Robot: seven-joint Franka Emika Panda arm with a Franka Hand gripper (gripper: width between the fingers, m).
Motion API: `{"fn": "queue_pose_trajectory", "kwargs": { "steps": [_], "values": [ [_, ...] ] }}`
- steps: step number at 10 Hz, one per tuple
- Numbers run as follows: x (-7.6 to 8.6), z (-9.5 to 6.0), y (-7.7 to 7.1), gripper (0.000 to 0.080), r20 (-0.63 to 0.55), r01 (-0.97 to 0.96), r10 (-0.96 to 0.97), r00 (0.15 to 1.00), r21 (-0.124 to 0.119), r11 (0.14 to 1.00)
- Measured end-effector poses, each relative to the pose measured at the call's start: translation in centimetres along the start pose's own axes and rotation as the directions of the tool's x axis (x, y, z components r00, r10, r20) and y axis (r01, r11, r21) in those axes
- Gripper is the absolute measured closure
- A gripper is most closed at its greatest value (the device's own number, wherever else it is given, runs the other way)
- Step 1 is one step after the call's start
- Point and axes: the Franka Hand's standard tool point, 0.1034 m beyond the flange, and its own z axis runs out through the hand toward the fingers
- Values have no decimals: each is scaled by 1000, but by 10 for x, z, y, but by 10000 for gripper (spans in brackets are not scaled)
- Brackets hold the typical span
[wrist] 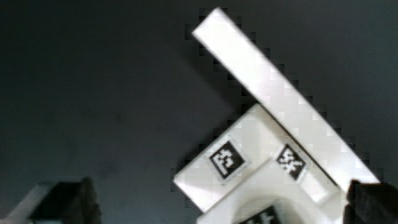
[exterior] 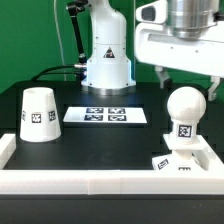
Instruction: Assemble lamp
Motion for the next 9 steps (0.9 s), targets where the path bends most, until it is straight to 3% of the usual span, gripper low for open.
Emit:
{"fn": "queue_pose_trajectory", "kwargs": {
  "steps": [4, 5, 7, 9],
  "values": [
    [14, -1, 12, 101, -4, -4, 4, 1000, -1, 1000],
    [20, -1, 20, 101, -10, 77, -77, 997, -8, 997],
    [28, 1, 56, 101, -42, 307, -307, 951, -24, 952],
    [36, 7, 82, 101, -68, 460, -461, 885, -31, 887]
  ]
}}
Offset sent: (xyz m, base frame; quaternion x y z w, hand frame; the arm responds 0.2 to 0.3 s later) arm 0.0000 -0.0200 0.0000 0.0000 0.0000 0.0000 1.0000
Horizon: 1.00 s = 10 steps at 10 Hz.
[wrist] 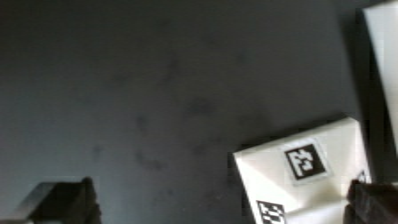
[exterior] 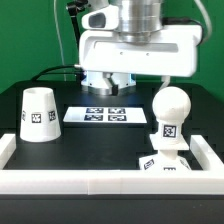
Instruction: Assemble lamp
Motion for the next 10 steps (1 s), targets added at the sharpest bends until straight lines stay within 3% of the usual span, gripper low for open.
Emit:
{"fn": "queue_pose_trajectory", "kwargs": {
  "steps": [2, 7, 10],
  "values": [
    [1, 1, 30, 101, -6, 38, -38, 999, -4, 999],
    [7, 0, 64, 101, -8, 34, -34, 999, -11, 999],
    [-4, -9, 126, 101, -7, 84, -84, 996, -16, 996]
  ]
}}
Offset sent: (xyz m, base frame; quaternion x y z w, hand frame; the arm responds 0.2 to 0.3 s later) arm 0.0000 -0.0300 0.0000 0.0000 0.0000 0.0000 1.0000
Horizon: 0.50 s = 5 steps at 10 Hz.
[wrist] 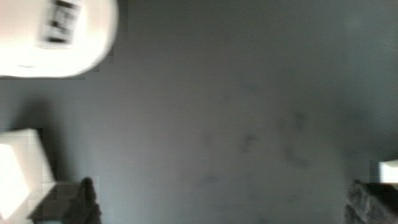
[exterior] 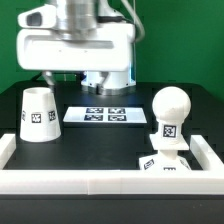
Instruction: Assemble lamp
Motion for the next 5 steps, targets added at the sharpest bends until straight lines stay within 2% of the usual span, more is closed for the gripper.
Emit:
{"fn": "queue_pose_trajectory", "kwargs": {
  "steps": [2, 5],
  "values": [
    [-12, 0, 20, 101, 3, 8, -8, 1000, 0, 1000],
    [-18, -3, 21, 101, 7, -9, 9, 1000, 7, 1000]
  ]
}}
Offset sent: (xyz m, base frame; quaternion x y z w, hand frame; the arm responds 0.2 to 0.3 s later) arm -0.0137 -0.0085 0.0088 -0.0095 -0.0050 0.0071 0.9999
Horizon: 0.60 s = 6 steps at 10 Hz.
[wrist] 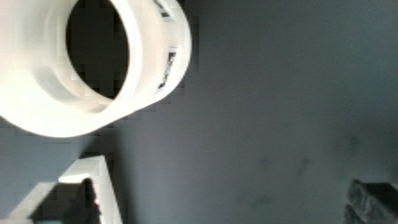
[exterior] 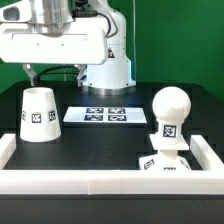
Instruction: Assemble lamp
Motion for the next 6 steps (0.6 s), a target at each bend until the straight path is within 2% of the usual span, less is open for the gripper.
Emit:
{"fn": "queue_pose_trajectory", "kwargs": {
  "steps": [6],
  "values": [
    [-7, 1, 1, 101, 7, -11, 11, 1000, 3, 1000]
  ]
}}
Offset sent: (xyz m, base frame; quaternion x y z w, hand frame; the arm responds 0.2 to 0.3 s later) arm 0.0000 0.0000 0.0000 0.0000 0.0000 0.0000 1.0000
